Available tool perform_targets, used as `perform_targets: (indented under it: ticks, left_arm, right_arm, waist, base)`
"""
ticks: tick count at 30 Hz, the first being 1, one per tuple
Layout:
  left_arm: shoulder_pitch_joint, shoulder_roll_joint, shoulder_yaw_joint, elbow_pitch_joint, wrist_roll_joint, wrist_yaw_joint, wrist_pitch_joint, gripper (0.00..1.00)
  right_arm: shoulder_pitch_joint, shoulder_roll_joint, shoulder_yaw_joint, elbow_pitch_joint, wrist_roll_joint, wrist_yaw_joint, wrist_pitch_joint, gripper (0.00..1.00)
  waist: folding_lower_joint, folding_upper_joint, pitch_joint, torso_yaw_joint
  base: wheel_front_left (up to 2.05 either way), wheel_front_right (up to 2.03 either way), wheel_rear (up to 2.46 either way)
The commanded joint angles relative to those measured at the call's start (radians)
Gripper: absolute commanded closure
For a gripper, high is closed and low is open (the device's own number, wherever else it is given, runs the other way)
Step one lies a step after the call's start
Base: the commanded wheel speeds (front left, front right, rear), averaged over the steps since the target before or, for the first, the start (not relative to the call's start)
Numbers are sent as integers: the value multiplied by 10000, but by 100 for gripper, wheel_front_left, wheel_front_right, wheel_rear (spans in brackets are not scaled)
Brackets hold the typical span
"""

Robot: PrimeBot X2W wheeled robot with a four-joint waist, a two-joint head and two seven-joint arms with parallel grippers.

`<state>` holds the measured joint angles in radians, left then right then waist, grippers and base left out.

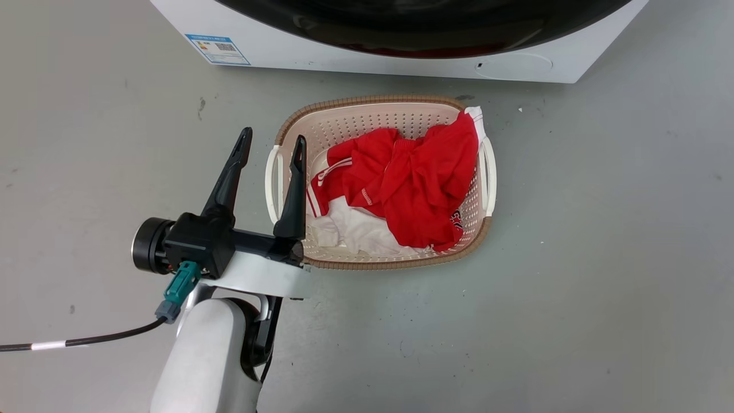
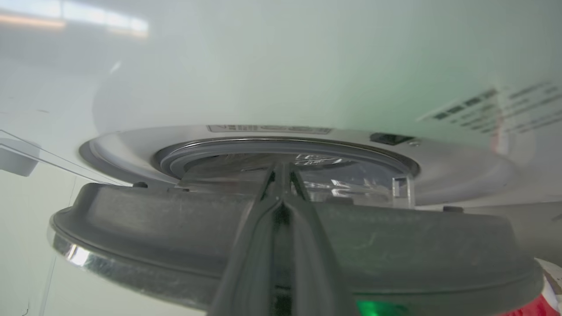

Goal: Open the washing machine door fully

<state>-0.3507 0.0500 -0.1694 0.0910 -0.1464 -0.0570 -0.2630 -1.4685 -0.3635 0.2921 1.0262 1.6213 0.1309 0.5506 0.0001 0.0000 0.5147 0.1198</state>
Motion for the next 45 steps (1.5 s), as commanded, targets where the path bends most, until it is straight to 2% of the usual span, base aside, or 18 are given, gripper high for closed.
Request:
perform_targets:
  ticks: [1,17,27,45]
  left_arm:
    - [-137,6,30,-44,-1,52,-27,0]
    - [219,7,-7,214,-164,137,-27,0]
    - [725,7,3,460,-220,231,-27,0]
    - [2130,7,112,856,-211,355,-26,0]
  right_arm:
    - [301,153,71,-138,129,-2,356,100]
    - [1554,257,251,-767,663,-2,2164,100]
    - [2952,547,603,-1396,672,-2,2614,100]
    - [5804,1900,1097,-2818,1050,0,2614,100]
  waist:
    - [-1,0,-10,-39]
    - [-1,0,-942,-252]
    - [-1,0,-2043,-346]
    - [-1,0,-4106,-452]
  base:
    - [0,0,0]
    - [0,0,0]
    - [0,0,0]
    - [0,0,0]
